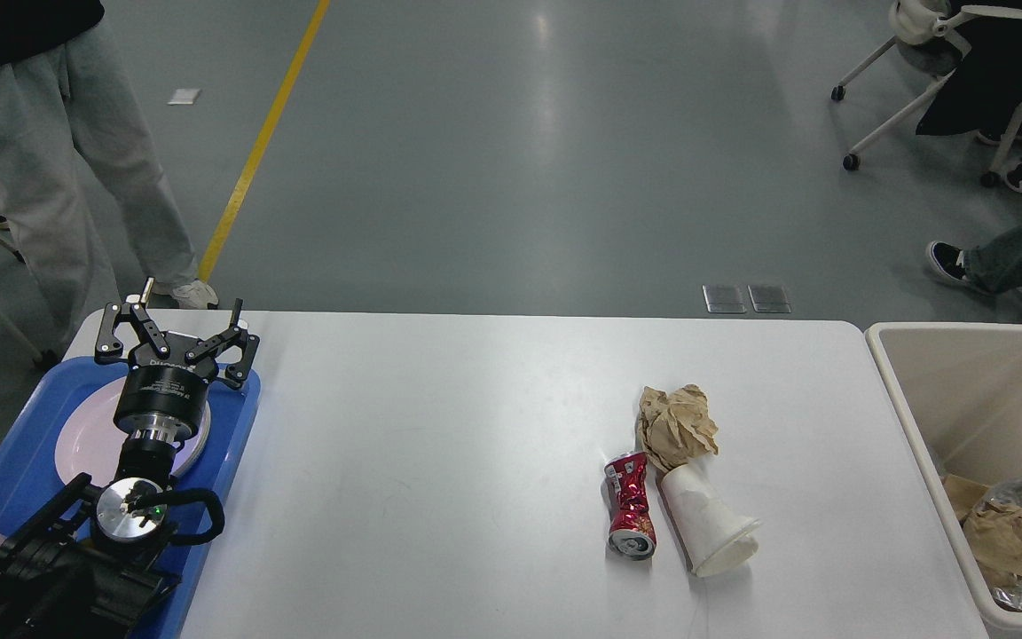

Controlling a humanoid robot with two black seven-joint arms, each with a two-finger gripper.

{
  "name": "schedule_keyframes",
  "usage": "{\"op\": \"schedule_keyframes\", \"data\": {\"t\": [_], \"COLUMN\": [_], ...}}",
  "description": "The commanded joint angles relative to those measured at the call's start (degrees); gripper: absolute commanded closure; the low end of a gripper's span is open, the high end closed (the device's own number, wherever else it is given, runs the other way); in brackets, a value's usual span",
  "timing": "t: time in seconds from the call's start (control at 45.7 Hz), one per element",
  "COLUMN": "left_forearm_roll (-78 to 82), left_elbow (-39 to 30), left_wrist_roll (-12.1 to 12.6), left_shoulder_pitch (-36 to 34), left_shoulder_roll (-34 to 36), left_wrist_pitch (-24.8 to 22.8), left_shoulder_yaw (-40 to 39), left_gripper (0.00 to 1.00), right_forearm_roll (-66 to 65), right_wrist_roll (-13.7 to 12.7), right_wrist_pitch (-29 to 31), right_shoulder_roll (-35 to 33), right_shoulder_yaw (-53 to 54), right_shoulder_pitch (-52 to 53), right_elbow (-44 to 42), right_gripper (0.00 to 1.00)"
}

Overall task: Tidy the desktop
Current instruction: 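Lower the wrapper into the bin and open the right gripper, then raise the right gripper out of the bin toward the table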

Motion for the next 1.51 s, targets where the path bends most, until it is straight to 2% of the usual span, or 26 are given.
{"op": "schedule_keyframes", "data": {"t": [0.0,0.153,0.241,0.35,0.525,0.613,0.788,1.007,1.138,1.313,1.489], "left_forearm_roll": [0.0,0.0,0.0,0.0,0.0,0.0,0.0,0.0,0.0,0.0,0.0], "left_elbow": [0.0,0.0,0.0,0.0,0.0,0.0,0.0,0.0,0.0,0.0,0.0], "left_wrist_roll": [0.0,0.0,0.0,0.0,0.0,0.0,0.0,0.0,-0.09,0.0,0.0], "left_shoulder_pitch": [0.0,0.0,0.0,0.0,0.0,0.0,0.0,0.08,0.0,0.0,0.0], "left_shoulder_roll": [-0.03,-0.03,-0.03,-0.03,-0.03,-0.03,-0.03,-0.03,-0.03,-0.03,-0.03], "left_wrist_pitch": [-0.01,-0.01,-0.1,-0.01,-0.1,-0.1,-0.01,-0.01,-0.01,-0.01,-0.01], "left_shoulder_yaw": [0.0,0.0,0.0,0.0,0.0,0.0,0.0,0.0,0.0,0.0,0.0], "left_gripper": [0.04,0.04,0.04,0.04,0.04,0.04,0.04,0.04,0.04,0.04,0.04], "right_forearm_roll": [-6.24,-8.71,-8.62,-8.54,-8.54,-8.45,-8.19,-4.15,-1.68,-2.21,-2.65], "right_wrist_roll": [-2.62,-3.69,-3.69,-3.69,-3.77,-3.77,-3.69,-3.51,-3.51,-3.51,-3.69], "right_wrist_pitch": [4.39,6.42,10.36,18.97,39.97,44.73,44.21,41.41,36.22,32.97,20.5], "right_shoulder_roll": [-4.37,-6.48,-6.22,-4.21,2.56,5.38,8.27,17.33,18.74,19.0,20.58], "right_shoulder_yaw": [-5.95,-18.95,-26.51,-30.13,-32.15,-32.33,-31.45,-31.01,-30.13,-24.87,-21.87], "right_shoulder_pitch": [13.35,31.98,44.19,56.95,69.44,76.81,89.65,95.64,94.24,89.15,79.74], "right_elbow": [13.55,33.16,43.26,50.05,52.51,58.73,70.88,75.37,75.37,74.32,71.33], "right_gripper": [0.0,0.0,0.0,0.0,0.0,0.0,0.0,0.03,0.03,0.0,0.0]}}
